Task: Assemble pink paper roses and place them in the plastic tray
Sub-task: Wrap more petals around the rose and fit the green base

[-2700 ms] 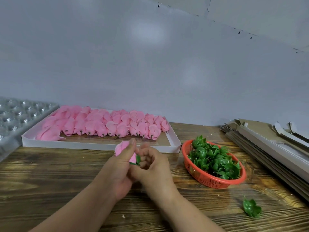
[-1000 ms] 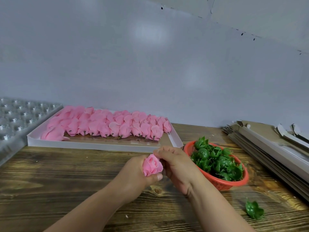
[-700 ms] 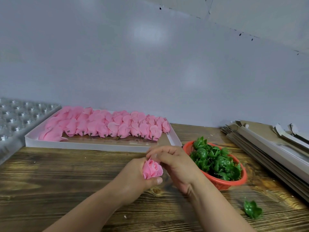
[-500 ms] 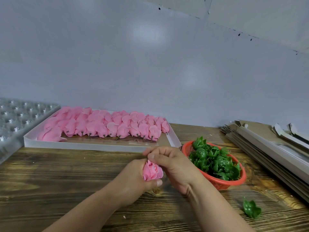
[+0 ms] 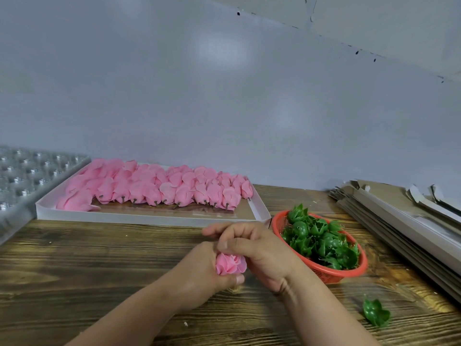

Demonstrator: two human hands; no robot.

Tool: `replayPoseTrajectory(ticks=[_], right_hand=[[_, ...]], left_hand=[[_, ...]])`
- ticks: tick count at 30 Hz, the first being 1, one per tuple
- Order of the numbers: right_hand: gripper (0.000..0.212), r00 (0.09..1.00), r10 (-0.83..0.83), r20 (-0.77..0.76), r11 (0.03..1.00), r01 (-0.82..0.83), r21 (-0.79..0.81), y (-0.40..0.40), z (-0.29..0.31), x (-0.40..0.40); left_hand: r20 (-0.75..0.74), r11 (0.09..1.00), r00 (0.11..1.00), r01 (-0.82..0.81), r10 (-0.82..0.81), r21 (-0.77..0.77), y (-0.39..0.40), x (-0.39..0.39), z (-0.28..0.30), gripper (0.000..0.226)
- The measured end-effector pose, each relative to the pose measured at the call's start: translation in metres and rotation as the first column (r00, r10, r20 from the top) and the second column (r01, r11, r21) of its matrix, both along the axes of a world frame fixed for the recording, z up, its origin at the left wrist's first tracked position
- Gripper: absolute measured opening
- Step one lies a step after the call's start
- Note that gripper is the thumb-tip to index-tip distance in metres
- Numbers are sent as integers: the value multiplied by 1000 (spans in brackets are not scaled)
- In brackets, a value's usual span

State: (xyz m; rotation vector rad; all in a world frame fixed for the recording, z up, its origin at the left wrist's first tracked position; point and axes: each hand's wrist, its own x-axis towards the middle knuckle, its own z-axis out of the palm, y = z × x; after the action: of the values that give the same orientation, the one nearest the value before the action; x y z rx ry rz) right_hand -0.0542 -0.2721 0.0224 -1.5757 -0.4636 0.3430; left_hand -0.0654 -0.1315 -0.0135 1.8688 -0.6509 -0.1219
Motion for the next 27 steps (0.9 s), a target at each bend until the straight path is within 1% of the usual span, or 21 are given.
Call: replayPoseTrajectory(ticks=[1,5,8,11,12,13,15,17,18,21,24,26,27], right_hand=[[12,1000,-3,-3,1000,3,1,0,0,0],[17,1000,5,-26,1000,-5,0,1,-2,0],[18,999,-19,-34,1000,19,-21,3,-1,0],[15,998,-54,-23,998,54,-17,4,1,-2],[14,997,-79,10,997,80,-23,5,2,-3],[12,989,-120,83,991,124,-41,6,3,-4],[3,924,-206,323,961,254,-113,7,4,-5],[17,827,-212,521,918,351,-184,8,1,-6],[23,792,-188,581,904,372,-214,9,-1,-7],[31,683,-119,720,855,439,-276,13,-4,-8],[31,534,-94,840,804,538,-252,14,-6,-7],[26,456,-83,886,785,578,-224,16,-6,-6],[24,444,-74,893,777,587,-227,16,-6,-7]], left_hand=[[9,1000,1000,2,-2,1,-1,0,0,18],[10,1000,1000,-10,10,-6,-2,2,-1,35],[-15,1000,1000,1,-1,0,-1,3,-3,38],[-28,1000,999,-18,18,-16,-1,4,-5,33],[-47,999,998,-32,31,-34,-1,4,-5,28],[-80,997,996,-51,46,-62,-1,4,-5,22],[-151,986,985,-99,79,-132,1,6,-5,14],[-226,968,970,-141,93,-208,4,8,-4,8],[-266,960,960,-158,94,-233,5,8,-3,3],[-356,938,923,-246,149,-245,3,8,-1,11],[-439,900,872,-352,216,-257,-2,9,1,11],[-444,891,862,-381,245,-246,-3,11,1,11],[-434,895,865,-380,253,-236,-3,11,1,11]])
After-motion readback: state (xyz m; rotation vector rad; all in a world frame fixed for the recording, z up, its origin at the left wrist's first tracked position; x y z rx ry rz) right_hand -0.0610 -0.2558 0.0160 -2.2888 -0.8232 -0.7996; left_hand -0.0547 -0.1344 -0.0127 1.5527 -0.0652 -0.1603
